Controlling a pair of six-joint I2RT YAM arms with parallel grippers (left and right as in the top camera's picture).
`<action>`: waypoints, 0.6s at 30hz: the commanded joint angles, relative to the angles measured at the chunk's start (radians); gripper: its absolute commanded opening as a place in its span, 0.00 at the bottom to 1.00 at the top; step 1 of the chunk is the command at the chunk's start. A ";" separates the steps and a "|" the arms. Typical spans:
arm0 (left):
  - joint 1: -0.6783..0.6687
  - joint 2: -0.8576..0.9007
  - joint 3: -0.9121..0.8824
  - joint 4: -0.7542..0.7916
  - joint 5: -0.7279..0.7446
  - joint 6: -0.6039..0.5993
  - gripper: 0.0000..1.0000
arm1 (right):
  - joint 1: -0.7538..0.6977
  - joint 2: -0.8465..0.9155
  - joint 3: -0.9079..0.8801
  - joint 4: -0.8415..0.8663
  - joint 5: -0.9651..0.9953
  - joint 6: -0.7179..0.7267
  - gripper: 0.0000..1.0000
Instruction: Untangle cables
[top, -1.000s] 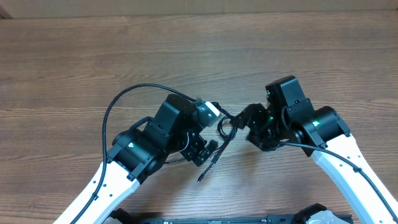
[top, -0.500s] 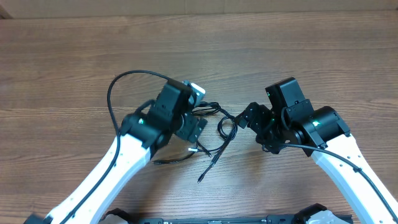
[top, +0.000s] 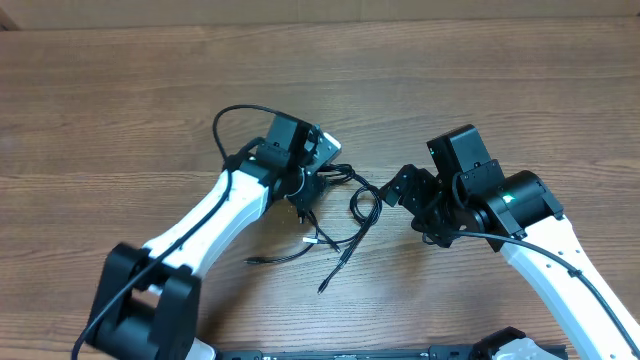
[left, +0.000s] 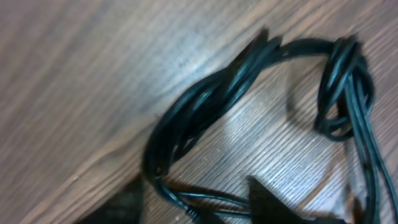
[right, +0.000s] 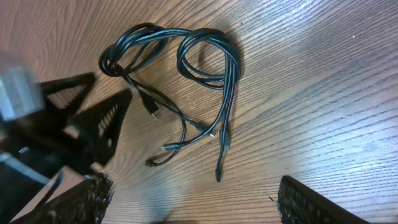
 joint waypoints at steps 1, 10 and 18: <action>0.006 0.027 0.010 0.013 0.031 0.018 0.41 | -0.001 -0.004 0.006 0.005 0.015 -0.008 0.84; 0.027 0.027 0.010 0.076 0.014 0.017 0.70 | -0.001 -0.004 0.006 0.005 0.018 -0.008 0.84; 0.087 0.027 0.010 0.092 0.023 0.026 0.84 | -0.001 -0.004 0.006 0.011 0.018 -0.008 0.84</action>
